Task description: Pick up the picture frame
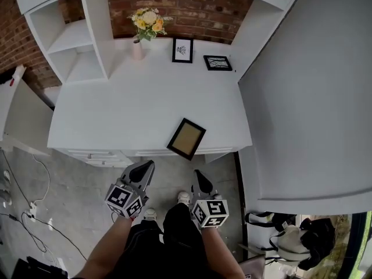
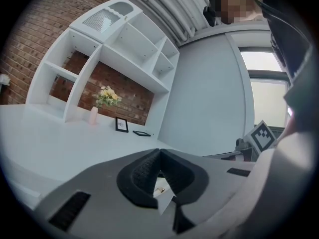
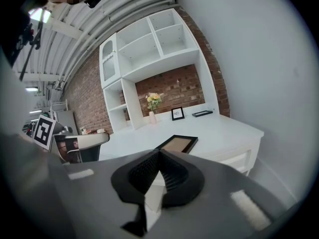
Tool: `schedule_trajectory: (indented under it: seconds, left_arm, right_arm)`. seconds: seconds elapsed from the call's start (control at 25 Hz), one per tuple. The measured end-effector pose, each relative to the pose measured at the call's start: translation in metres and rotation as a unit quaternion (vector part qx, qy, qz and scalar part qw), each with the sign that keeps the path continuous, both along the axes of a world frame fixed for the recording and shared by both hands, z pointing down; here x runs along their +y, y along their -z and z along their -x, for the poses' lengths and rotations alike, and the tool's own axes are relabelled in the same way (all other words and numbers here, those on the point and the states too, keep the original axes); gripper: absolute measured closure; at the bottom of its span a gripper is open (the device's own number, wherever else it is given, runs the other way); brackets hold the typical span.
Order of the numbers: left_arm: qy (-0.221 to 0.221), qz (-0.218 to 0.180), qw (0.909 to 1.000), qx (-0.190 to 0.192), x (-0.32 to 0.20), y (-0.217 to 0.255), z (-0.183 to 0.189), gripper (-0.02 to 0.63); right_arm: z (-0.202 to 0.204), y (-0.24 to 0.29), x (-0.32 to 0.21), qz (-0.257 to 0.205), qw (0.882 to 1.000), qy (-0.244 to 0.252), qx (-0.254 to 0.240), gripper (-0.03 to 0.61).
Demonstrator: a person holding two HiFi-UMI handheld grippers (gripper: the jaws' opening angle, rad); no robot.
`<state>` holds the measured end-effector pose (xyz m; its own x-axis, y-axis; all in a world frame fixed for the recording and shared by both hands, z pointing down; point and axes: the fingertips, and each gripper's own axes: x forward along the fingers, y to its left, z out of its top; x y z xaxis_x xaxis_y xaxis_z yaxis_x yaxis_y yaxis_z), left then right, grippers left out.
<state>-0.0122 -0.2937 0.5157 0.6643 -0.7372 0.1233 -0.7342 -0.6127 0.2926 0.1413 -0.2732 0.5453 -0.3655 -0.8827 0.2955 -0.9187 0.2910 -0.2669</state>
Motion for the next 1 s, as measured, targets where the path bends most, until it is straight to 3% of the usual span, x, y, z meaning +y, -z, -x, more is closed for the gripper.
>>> schedule_trajectory:
  seconds: [0.2,0.28,1.0]
  left_arm:
    - [0.014,0.005,0.9999,0.005,-0.014,-0.004,-0.007,0.611]
    - [0.018,0.003,0.9998,0.004,-0.018,-0.007,-0.011,0.611]
    - [0.071,0.026,0.9972,-0.006,-0.035,-0.032,-0.024,0.611]
  right_arm:
    - [0.003,-0.011,-0.017,0.017,0.999,0.024,-0.012,0.574]
    - [0.003,-0.018,-0.022,0.027,0.999,0.028,-0.02,0.546]
    - [-0.005,-0.057,-0.066,0.104,0.987,0.004,-0.12,0.448]
